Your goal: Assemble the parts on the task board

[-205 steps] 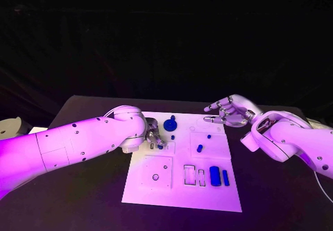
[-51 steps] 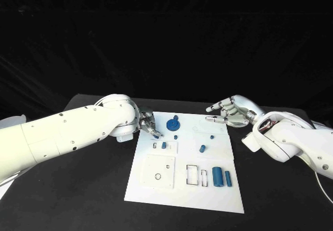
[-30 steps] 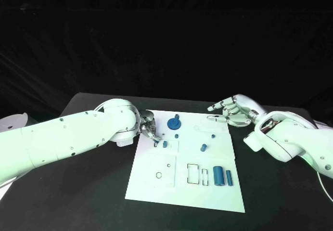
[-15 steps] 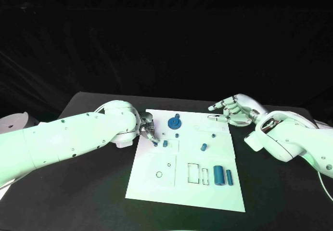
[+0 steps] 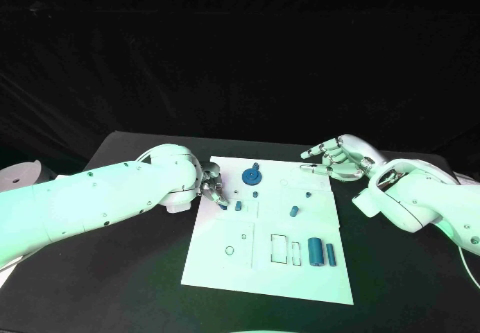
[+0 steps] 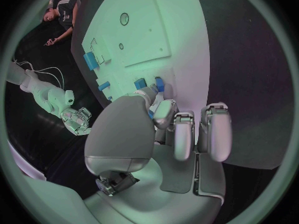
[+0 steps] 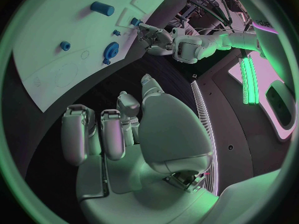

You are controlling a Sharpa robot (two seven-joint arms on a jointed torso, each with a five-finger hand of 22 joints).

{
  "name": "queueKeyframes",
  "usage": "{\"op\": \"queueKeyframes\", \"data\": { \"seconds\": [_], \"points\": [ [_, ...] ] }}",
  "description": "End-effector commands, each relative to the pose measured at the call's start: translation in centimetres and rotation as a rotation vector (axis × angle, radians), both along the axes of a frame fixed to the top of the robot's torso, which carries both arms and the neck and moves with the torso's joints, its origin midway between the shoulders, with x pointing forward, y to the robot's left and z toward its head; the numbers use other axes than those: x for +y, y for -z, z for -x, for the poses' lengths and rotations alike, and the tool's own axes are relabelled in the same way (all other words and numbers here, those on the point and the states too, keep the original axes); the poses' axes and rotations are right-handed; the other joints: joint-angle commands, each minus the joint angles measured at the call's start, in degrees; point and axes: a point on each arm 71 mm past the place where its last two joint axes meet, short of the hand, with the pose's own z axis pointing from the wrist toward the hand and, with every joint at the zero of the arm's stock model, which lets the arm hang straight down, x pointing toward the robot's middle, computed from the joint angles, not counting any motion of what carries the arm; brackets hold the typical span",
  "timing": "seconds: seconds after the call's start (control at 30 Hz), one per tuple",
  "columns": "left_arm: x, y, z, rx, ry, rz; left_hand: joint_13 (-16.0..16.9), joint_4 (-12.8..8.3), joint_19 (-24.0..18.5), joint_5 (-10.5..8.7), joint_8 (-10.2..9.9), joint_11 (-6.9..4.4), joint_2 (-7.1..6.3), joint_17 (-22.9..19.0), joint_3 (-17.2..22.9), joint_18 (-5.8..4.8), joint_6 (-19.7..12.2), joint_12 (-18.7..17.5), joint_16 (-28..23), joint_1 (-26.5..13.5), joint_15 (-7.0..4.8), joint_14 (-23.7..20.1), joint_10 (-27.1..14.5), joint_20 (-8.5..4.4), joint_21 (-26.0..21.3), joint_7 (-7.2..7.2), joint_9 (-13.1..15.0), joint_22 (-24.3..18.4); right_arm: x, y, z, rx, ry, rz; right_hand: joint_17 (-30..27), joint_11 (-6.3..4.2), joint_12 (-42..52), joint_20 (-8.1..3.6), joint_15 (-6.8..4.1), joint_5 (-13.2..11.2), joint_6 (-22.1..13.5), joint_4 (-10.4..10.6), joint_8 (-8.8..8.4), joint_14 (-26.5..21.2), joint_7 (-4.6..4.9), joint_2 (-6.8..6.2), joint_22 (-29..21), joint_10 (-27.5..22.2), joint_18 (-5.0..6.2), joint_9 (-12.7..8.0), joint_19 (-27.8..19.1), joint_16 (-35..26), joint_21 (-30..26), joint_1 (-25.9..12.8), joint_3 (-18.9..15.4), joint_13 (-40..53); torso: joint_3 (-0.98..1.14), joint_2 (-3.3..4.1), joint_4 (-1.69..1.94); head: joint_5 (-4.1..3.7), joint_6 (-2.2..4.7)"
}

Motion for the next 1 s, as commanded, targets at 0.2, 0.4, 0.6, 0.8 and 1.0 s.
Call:
{"op": "queueKeyframes", "data": {
  "seconds": [0.2,0.4,0.6,0.8,1.0],
  "points": [
    [-0.03,0.46,0.38,0.035,0.013,-0.039,-0.12,-5.51,3.60,1.16,0.21,-0.08,-0.20,15.09,6.74,0.01,1.74,-0.42,0.18,-0.08,-0.17,5.94,0.46,-0.28,0.08,-1.04,0.28,10.65,0.09,0.03,0.06,0.000,-0.016,0.001,5.96,-0.39,0.08,-0.26,-0.14,0.31,0.42,-0.06,0.20,3.92,0.05,0.38,-0.03,-0.05,0.95,0.10,-0.27,-0.31,-0.18,0.06,-0.42,-0.05,0.01,-0.01,0.01,-0.05,-0.07],
    [-0.06,0.49,0.34,0.039,0.000,-0.036,-0.15,-5.35,3.65,2.34,0.33,-0.20,-0.52,15.09,7.62,-0.01,2.03,-0.47,0.18,-1.19,-0.27,5.94,0.70,-0.35,0.13,-1.20,0.86,10.74,0.09,0.01,0.09,-0.001,-0.015,0.000,5.96,-0.39,0.08,-0.26,-0.14,0.31,0.42,-0.06,0.20,3.92,0.05,0.38,-0.03,-0.05,0.95,0.10,-0.27,-0.31,-0.18,0.06,-0.42,-0.05,0.04,0.00,0.00,-0.05,-0.04],
    [-0.23,0.53,0.26,0.042,-0.010,-0.033,-0.01,-4.81,3.75,2.41,0.64,-0.42,-0.60,15.09,7.82,-0.06,2.48,-0.33,0.18,-2.63,-0.43,5.94,0.97,-0.45,0.30,-1.55,1.62,10.95,0.09,-0.01,0.13,-0.001,-0.015,0.000,5.96,-0.39,0.08,-0.26,-0.14,0.31,0.42,-0.06,0.20,3.92,0.05,0.38,-0.03,-0.05,0.95,0.10,-0.27,-0.31,-0.18,0.06,-0.42,-0.05,0.08,0.00,-0.03,-0.01,-0.12],
    [-0.47,0.67,0.15,0.051,-0.014,-0.034,0.32,-4.16,3.85,2.26,0.89,-0.73,-1.04,15.09,7.16,-0.11,3.01,-0.02,0.18,-4.22,-0.66,5.94,1.26,-0.61,0.45,-2.00,2.49,11.14,0.08,-0.03,0.17,-0.002,-0.016,0.000,5.93,-0.39,0.05,-0.26,-0.14,0.33,0.42,-0.07,0.20,3.92,0.05,0.40,-0.04,-0.07,0.95,0.10,-0.28,-0.34,-0.19,0.08,-0.45,-0.09,0.05,0.02,-0.06,-0.12,-0.14],
    [-0.68,1.07,0.10,0.066,-0.020,-0.047,0.71,-3.15,4.01,2.19,0.82,-1.14,-1.80,15.09,4.93,-0.20,3.84,0.30,0.18,-6.53,-1.03,5.94,1.54,-0.92,0.73,-2.49,3.33,11.46,0.02,-0.06,0.22,-0.002,-0.015,0.000,5.90,-0.39,0.01,-0.27,-0.14,0.34,0.43,-0.07,0.20,3.91,0.05,0.42,-0.06,-0.09,0.95,0.10,-0.28,-0.36,-0.21,0.10,-0.48,-0.13,0.08,0.04,-0.10,-0.16,-0.22]
  ]
}}
